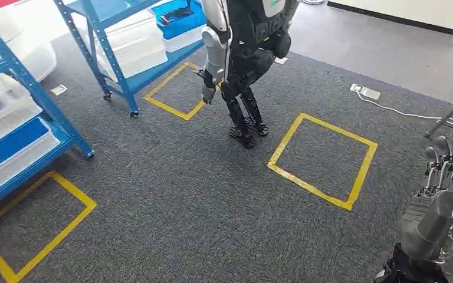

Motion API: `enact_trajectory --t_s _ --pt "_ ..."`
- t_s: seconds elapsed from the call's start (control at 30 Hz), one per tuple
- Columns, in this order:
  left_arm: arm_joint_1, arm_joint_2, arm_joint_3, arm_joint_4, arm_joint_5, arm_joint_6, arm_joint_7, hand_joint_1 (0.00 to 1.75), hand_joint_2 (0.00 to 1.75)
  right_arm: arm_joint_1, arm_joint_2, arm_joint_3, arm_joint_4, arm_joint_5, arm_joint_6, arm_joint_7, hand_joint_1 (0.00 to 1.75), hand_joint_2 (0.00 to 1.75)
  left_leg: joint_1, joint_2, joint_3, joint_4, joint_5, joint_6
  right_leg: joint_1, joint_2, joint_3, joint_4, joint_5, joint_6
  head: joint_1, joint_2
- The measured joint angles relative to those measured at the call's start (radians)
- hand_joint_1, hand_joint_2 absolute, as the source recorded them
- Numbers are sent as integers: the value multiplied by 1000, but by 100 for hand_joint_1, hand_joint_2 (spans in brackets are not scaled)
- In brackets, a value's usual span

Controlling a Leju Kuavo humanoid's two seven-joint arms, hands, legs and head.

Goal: Take the parts from the cabinet and place them on the table.

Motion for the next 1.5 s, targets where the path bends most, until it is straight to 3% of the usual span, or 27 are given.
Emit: enact_trajectory --t_s 0.03,0.07,0.17,0.23,0.27,0.33,0.37,0.4,0.47,0.53,0.67,0.7,0.73,0.77,0.83,0.87,0.9,0.97,1.0,1.03,1.17,1.2,1.23,1.27,1.37,1.43,1.5 --pt "0 1 0 0 2 2 -1 0 0 6 0 0 3 -13 0 -3 0 0 -6 -11 -4 4 -4 -10 10 29 0 3 -8 -2 2 0" --pt "-1 1 0 0 2 2 -3 0 0 11 -3 -2 3 -23 0 -10 0 0 -5 -19 -7 7 -6 -13 10 17 -2 2 -6 -21 -1 0" --pt "6 1 0 0 4 2 -5 0 0 17 -5 -3 5 -59 14 -25 0 0 1 -45 -17 5 -3 -22 10 -20 3 -3 -4 -44 -1 0" --pt "8 0 0 0 5 2 -7 0 0 28 -9 -5 8 -69 21 -27 0 0 -2 57 -44 73 -47 -30 14 -37 5 -6 -2 -53 -2 0" --pt "3 0 0 0 5 2 -8 0 0 36 -9 -5 10 -71 22 -29 0 0 0 83 -89 161 -93 -35 17 -50 3 -5 -3 -57 -2 0" --pt "0 0 0 0 6 3 -10 0 0 45 -11 -6 13 -76 26 -29 0 0 4 97 -171 327 -159 -39 20 -77 3 -5 -6 -61 -2 0" --pt "1 0 0 0 7 3 -10 0 0 50 -11 -8 15 -78 28 -29 0 0 5 97 -187 359 -160 -38 21 -91 4 -5 -8 -62 -2 0" --pt "3 0 0 0 9 3 -10 0 0 58 -11 -11 16 -80 28 -29 0 0 5 97 -179 340 -142 -36 23 -103 6 -5 -10 -63 -2 0" --pt "4 0 0 0 16 3 -11 0 0 75 -11 -22 21 -88 28 -30 0 0 -1 114 -92 170 -62 -24 25 -133 15 -5 -16 -62 -2 0" --pt "-2 0 0 0 21 6 -11 0 0 96 -13 -37 23 -107 26 -42 0 0 -22 217 -13 14 -21 -3 29 -158 25 -5 -25 -55 -2 0" --pt "-1 0 0 0 24 7 -14 0 0 138 -13 -74 40 -165 13 -75 0 0 -23 161 -12 -2 -19 -1 31 -212 43 -16 -36 -37 -2 0" --pt "4 -2 0 0 24 7 -14 0 0 150 -15 -84 44 -179 13 -80 0 0 -8 146 8 -16 -2 -1 26 -193 51 -10 -44 -30 -1 0" --pt "5 0 0 0 25 8 -17 0 0 159 -15 -95 51 -188 10 -87 0 0 -6 132 10 -19 -3 2 25 -111 39 26 -64 -24 0 0" --pt "1 2 0 0 25 9 -16 0 0 166 -16 -107 57 -194 11 -91 0 0 -4 121 10 -18 -1 5 24 -74 4 95 -101 -22 0 0" --pt "-3 1 0 0 25 7 -16 0 0 187 -18 -126 74 -215 15 -91 0 0 -2 89 10 -18 -2 7 21 -49 -87 259 -164 -15 0 0" --pt "-2 0 0 0 25 5 -16 0 0 195 -18 -132 88 -231 23 -89 0 0 -2 72 12 -18 -2 7 20 -49 -119 302 -165 -13 0 0" --pt "-1 0 0 0 24 5 -17 0 0 201 -18 -140 103 -247 33 -86 0 0 -1 55 14 -18 -3 7 19 -49 -125 290 -139 -11 0 0" --pt "1 0 0 0 25 4 -20 0 0 215 -23 -161 140 -285 52 -82 0 0 3 20 19 -17 -6 2 15 -38 -75 145 -40 -8 0 0" --pt "1 0 0 0 25 2 -23 0 0 219 -24 -173 165 -301 58 -83 0 0 4 5 22 -16 -7 -2 9 -11 -37 53 5 -6 0 0" --pt "0 1 0 0 24 2 -25 0 0 226 -25 -187 203 -310 63 -79 0 0 3 -9 22 -15 -8 -8 4 42 -12 -12 19 -3 0 0" --pt "3 1 -4 0 20 -2 -29 0 0 232 -26 -221 362 -317 69 -103 0 0 5 -54 8 -16 -10 -29 18 -9 -9 -15 20 -38 0 0" --pt "5 2 -6 0 20 -2 -29 0 0 231 -26 -226 387 -317 71 -106 0 0 8 -48 6 -9 -13 -31 10 -26 -8 -21 24 -46 0 0" --pt "7 2 -10 0 19 -2 -30 0 0 231 -26 -233 416 -329 74 -96 0 0 1 25 -8 24 -36 -36 12 -34 -7 -22 24 -50 -1 0" --pt "4 2 -14 0 17 -2 -31 0 0 232 -26 -237 454 -349 77 -84 0 0 4 70 -44 94 -75 -42 13 -46 -7 -22 22 -55 0 0" --pt "-2 2 -26 0 14 -2 -29 0 0 230 -15 -248 647 -460 89 -106 0 0 11 96 -164 321 -161 -52 15 -89 -6 -22 16 -62 -1 0" --pt "1 2 -29 0 13 -2 -22 0 0 217 7 -250 793 -523 113 -186 0 0 14 100 -157 286 -118 -53 14 -117 -3 -22 11 -58 -1 0" --pt "2 3 -40 0 10 -2 -20 0 0 191 26 -250 973 -565 137 -243 0 0 11 128 -66 100 -28 -45 14 -144 7 -22 5 -52 0 0"
